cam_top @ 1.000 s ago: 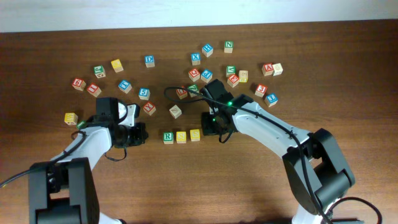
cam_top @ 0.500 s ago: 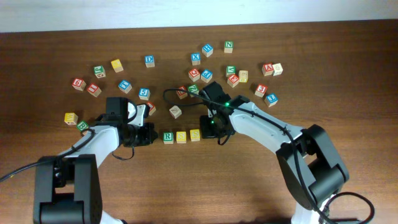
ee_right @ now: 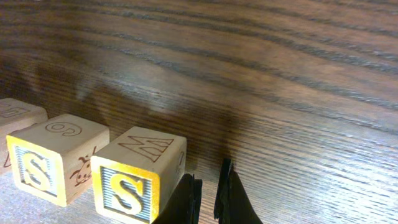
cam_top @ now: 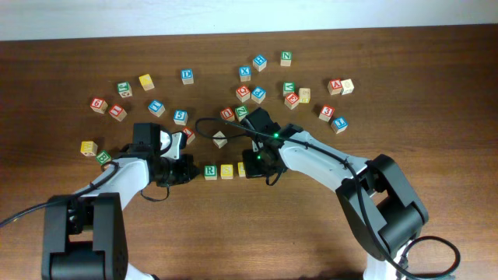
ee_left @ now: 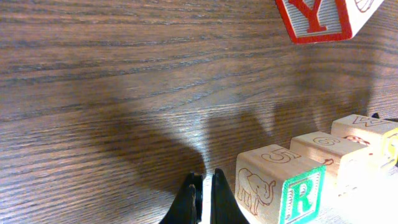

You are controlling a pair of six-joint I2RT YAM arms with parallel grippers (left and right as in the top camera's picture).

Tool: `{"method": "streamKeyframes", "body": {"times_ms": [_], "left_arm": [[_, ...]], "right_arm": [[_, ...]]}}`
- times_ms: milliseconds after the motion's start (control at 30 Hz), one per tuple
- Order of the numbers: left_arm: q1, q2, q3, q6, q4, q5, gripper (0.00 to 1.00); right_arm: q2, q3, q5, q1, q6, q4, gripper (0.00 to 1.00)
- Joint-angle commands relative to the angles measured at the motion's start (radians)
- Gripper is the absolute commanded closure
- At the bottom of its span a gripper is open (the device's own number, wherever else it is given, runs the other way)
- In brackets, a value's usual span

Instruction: Spell out RSS

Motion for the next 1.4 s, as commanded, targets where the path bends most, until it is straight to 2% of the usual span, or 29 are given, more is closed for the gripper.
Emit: {"method": "streamKeyframes", "body": {"times_ms": [0,133,400,967,1233,1367], "left_arm": [[-0.002,0.013,-0.014,-0.010,0.002,0.038,1.00],[-0.002,0.013,-0.014,-0.011,0.002,0.042,1.00],[-0.093,0.013,-0.014,-0.064,0.040,0.004,1.00],[-0.094,0.013,-0.014,-0.104,0.043,0.003,1.00],[-0.094,0.013,-0.014,-0.107,0.043,-0.013,1.00],[-0.094,0.013,-0.014,-0.114,0.043,-0.019,1.00]], "right_arm": [[0.020,-0.010,-0.026,0.009,0.001,0.004,0.96],[0.020,-0.010,-0.042,0.009,0.001,0.009,0.96],[0.020,-0.010,-0.049,0.009,0.000,0.002,0.96],[0.020,-0.009,-0.042,0.024,-0.038,0.002,0.96],[0.020,0.057,-0.014,-0.102,-0.080,0.011,0.96],[0.020,0.072,-0.094,-0.105,-0.154,0.119,0.96]]}}
